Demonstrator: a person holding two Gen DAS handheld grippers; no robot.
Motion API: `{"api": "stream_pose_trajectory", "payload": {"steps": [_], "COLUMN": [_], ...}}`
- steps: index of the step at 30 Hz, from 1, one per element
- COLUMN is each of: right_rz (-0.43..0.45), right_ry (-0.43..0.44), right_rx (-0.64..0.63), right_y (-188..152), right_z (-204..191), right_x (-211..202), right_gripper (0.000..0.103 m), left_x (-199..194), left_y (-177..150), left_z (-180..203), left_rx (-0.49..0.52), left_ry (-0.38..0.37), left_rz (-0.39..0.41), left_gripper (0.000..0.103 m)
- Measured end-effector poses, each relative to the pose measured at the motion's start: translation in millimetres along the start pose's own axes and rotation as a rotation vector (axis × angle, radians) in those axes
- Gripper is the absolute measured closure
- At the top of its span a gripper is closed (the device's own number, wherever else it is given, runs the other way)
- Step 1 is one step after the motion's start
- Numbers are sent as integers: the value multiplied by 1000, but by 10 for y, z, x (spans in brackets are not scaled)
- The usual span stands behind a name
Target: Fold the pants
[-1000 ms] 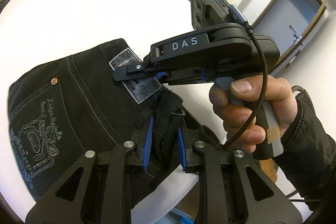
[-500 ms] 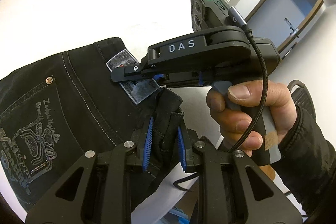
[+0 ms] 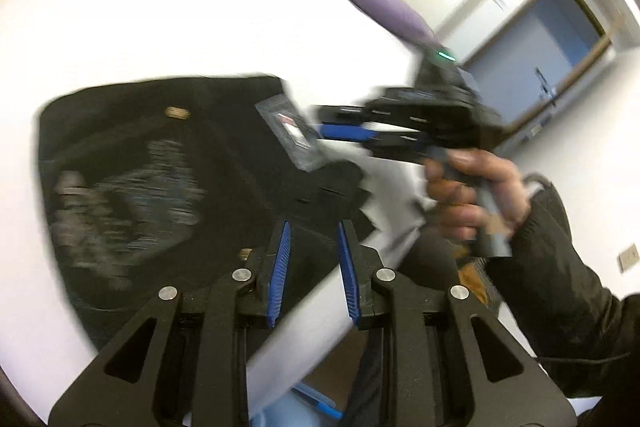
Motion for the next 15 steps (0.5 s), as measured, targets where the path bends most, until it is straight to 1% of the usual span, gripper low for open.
{"api": "stream_pose_trajectory", "payload": {"steps": [2, 3, 4, 5, 6, 7, 9, 10, 11, 12, 15], "right_rz": [10, 2, -13, -39, -61, -94, -142, -159, -166, -159, -146], "right_ry": [46, 57, 60, 51, 38, 19, -20, -55, -66, -60, -39], "right_rx": [-44, -81, -117, -164, -187, -201, -183, -159, -140, -124, -100], "right_y": [-6, -35, -79, -157, -216, -290, -394, -435, -462, -477, -524], "right_z": [-202, -336, -448, -584, -651, -681, -608, -512, -436, -382, -316], "right_x": [-104, -110, -91, -20, 51, 164, 370, 467, 513, 521, 483], "right_gripper": [76, 76, 76, 76, 76, 76, 76, 77, 86, 91, 92], "left_x": [-120, -192, -217, -246, -255, -230, -147, -138, -152, -178, -233], "left_y": [95, 193, 213, 297, 360, 398, 377, 338, 302, 282, 106], "left_z": [-321, -525, -606, -763, -917, -996, -1255, -1355, -1398, -1399, -1341], "left_rx": [-45, -75, -90, -103, -110, -116, -163, -187, -197, -194, -154], "left_ry": [35, 42, 41, 46, 66, 78, 71, 59, 50, 46, 65], "left_rz": [31, 59, 72, 82, 83, 74, 33, 30, 32, 41, 50], "left_gripper": [80, 80, 80, 80, 80, 80, 80, 80, 80, 80, 80]}}
Point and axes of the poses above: each gripper's, at about its wrist camera, not at the fingertips, and x roughly the way its jaws point, z to its right, y to its top, the point moved 8 cm from there along x, roughly the way its jaws point, and after that the axes turned 11 degrees about -y, right-handed, at the moved point
